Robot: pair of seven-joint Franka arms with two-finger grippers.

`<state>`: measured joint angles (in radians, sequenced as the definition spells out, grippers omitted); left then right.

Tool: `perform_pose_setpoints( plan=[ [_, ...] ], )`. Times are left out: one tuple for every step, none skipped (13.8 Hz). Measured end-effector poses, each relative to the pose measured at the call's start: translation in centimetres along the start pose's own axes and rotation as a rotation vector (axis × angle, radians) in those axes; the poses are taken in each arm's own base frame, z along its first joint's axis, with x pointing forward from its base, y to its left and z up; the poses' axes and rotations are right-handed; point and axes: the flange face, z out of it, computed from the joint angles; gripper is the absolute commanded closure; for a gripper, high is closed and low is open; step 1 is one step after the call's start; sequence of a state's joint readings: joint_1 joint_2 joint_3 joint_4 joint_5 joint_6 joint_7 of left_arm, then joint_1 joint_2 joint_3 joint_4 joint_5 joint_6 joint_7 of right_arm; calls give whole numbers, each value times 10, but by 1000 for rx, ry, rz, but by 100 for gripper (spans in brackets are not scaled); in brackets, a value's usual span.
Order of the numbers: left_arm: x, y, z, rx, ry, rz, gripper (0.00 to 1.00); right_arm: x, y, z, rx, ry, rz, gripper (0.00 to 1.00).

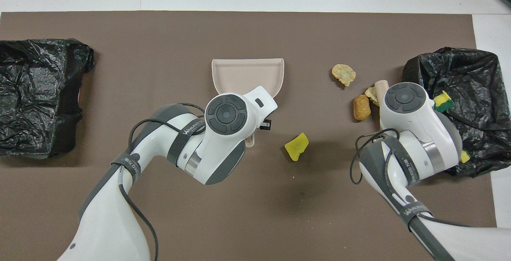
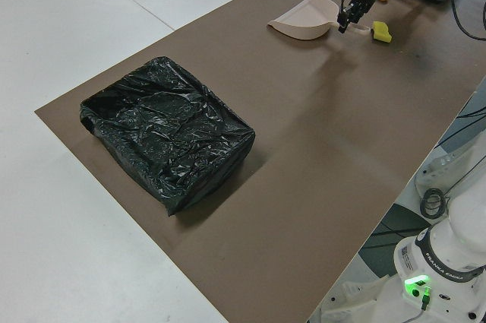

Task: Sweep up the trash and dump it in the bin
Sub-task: 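Grasp the dustpan with the left gripper while the right gripper moves the brush, then sweep the bread chunks toward the dustpan with the right gripper's brush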

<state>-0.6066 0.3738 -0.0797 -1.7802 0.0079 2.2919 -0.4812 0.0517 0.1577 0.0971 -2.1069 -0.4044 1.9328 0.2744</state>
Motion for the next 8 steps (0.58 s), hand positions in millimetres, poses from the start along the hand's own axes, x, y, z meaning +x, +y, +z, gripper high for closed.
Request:
perform_pose_setpoints(
  plan=[
    [1,-1,0,14,8,13,100,0,-15,-8,28,6,-9,100],
    [2,-1,-1,29,17,26,100,-1,-31,-16,57,12,-19,100],
    [2,-2,-3,38,20,34,100,-1,-44,-24,85,16,-26,100],
    [3,-2,-5,45,19,42,100,-2,-56,-29,117,15,-29,100],
    [3,-5,-9,55,13,59,100,-2,-65,-33,147,11,-29,100],
    [3,-9,-16,70,-3,103,100,-3,-73,-37,174,8,-28,100],
    [4,-18,-23,88,-30,177,100,-4,-80,-40,202,6,-26,100],
    [4,-28,-30,101,-62,270,100,-5,-87,-44,235,3,-22,100]
  ],
)
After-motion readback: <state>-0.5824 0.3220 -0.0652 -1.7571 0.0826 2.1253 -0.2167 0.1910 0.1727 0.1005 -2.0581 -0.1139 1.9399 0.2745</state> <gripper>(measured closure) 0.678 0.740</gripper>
